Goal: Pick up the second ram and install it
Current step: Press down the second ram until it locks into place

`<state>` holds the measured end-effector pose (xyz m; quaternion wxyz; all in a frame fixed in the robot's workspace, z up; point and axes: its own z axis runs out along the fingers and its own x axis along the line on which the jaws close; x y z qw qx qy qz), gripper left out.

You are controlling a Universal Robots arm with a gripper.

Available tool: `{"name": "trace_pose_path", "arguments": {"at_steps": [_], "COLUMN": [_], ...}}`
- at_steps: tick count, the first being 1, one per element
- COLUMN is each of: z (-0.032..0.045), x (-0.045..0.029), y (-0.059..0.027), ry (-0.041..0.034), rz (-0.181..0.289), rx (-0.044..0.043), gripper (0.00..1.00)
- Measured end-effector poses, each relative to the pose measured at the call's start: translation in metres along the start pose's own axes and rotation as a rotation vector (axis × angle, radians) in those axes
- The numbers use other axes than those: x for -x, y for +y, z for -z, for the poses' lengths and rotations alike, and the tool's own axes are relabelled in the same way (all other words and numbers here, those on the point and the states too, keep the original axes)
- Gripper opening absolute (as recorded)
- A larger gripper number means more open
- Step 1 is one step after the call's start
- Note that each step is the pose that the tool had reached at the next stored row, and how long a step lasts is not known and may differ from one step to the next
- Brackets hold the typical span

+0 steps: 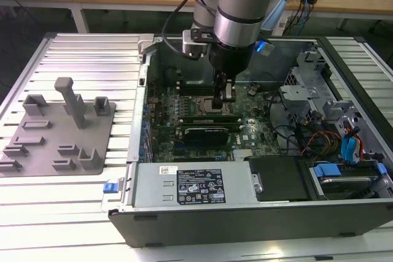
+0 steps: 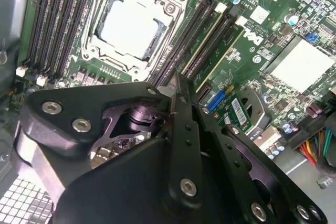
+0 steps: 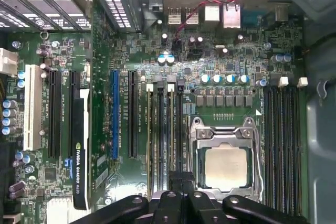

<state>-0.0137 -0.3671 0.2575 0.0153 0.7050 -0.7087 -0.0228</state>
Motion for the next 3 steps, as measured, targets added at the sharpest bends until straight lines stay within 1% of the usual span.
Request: {"name": "trace_pose_path", "arguments": {"at_steps": [3], "z": [0.0000], "x": [0.0000], "y": [-0.0006], "ry": [0.0000], "rz": [0.000], "rx": [0.0000], "gripper": [0.08]}}
